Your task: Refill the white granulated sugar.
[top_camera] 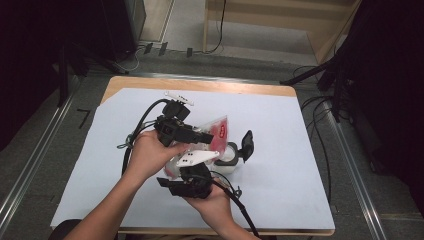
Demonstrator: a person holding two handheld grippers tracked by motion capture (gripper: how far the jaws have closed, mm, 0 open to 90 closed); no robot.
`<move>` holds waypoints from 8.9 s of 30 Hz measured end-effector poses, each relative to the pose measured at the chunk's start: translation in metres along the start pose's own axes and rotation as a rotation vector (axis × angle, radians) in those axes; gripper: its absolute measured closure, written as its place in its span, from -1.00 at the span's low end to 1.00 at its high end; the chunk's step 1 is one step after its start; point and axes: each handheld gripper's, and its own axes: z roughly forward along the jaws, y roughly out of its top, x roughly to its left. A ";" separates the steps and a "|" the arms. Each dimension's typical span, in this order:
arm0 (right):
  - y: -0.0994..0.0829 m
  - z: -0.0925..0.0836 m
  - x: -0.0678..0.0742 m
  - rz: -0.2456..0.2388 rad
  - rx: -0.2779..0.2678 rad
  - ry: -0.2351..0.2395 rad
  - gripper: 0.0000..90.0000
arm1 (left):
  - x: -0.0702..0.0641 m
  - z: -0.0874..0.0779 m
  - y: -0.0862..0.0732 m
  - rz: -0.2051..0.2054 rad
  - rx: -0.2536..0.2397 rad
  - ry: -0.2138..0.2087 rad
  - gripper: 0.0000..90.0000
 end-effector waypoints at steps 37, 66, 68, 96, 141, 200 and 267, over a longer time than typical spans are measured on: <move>0.000 -0.001 -0.002 0.004 -0.009 0.011 0.41 | -0.001 -0.001 0.000 0.004 -0.009 0.006 0.40; 0.000 -0.001 -0.002 -0.005 -0.008 0.013 0.41 | -0.002 0.000 0.000 0.006 -0.010 0.005 0.41; 0.000 -0.001 -0.002 -0.005 -0.008 0.014 0.41 | -0.002 0.000 0.000 0.007 -0.011 0.005 0.41; 0.000 -0.001 -0.001 -0.005 -0.007 0.014 0.41 | -0.002 0.000 0.000 0.006 -0.010 0.002 0.40; 0.006 0.005 -0.008 -0.030 -0.035 0.027 0.41 | -0.002 -0.005 0.001 0.004 -0.054 0.053 0.41; 0.006 0.005 -0.012 -0.015 -0.032 0.032 0.41 | 0.000 -0.003 0.000 0.000 -0.051 0.062 0.39; 0.005 0.005 -0.011 -0.004 -0.034 0.026 0.41 | -0.001 -0.004 0.000 0.011 -0.038 0.067 0.38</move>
